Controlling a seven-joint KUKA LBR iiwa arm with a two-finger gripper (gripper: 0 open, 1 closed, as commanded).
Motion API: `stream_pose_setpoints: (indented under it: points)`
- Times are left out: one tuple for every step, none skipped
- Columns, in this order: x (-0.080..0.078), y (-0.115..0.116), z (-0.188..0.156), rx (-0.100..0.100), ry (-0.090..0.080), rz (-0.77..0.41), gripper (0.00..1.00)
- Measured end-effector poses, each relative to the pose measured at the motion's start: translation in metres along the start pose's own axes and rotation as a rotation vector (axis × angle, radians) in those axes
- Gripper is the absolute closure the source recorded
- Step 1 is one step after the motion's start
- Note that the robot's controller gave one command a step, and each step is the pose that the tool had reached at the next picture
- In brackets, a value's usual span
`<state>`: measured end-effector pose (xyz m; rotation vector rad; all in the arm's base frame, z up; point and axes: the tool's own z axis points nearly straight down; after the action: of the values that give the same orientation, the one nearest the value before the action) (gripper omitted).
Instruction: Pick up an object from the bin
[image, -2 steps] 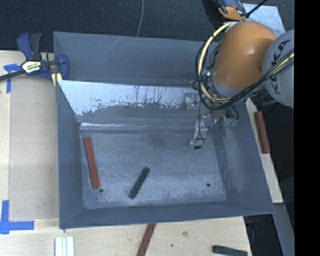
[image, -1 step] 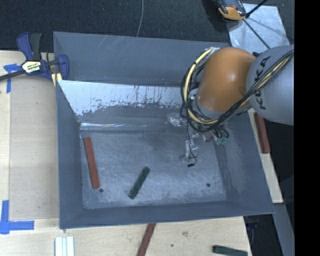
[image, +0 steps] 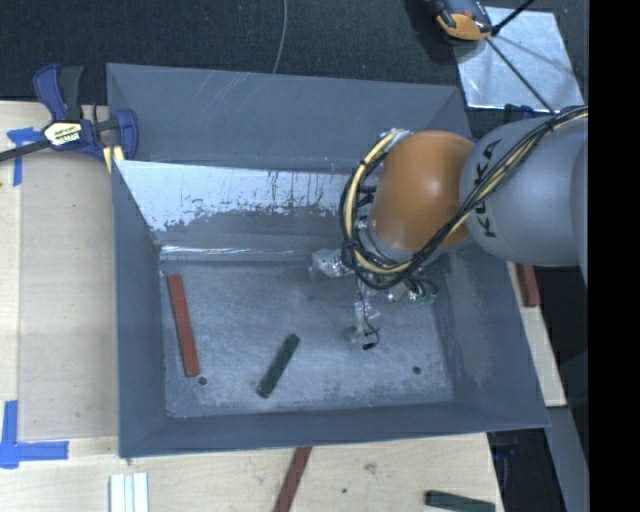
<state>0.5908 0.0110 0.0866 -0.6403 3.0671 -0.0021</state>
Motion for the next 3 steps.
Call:
stream_pose_setpoints:
  points:
    - [-0.005, 0.018, 0.022, -0.003, 0.007, -0.150, 0.00]
    - [-0.014, 0.048, 0.002, -0.003, 0.003, -0.437, 0.00]
    - [0.003, 0.069, -0.004, -0.005, 0.003, -0.496, 0.00]
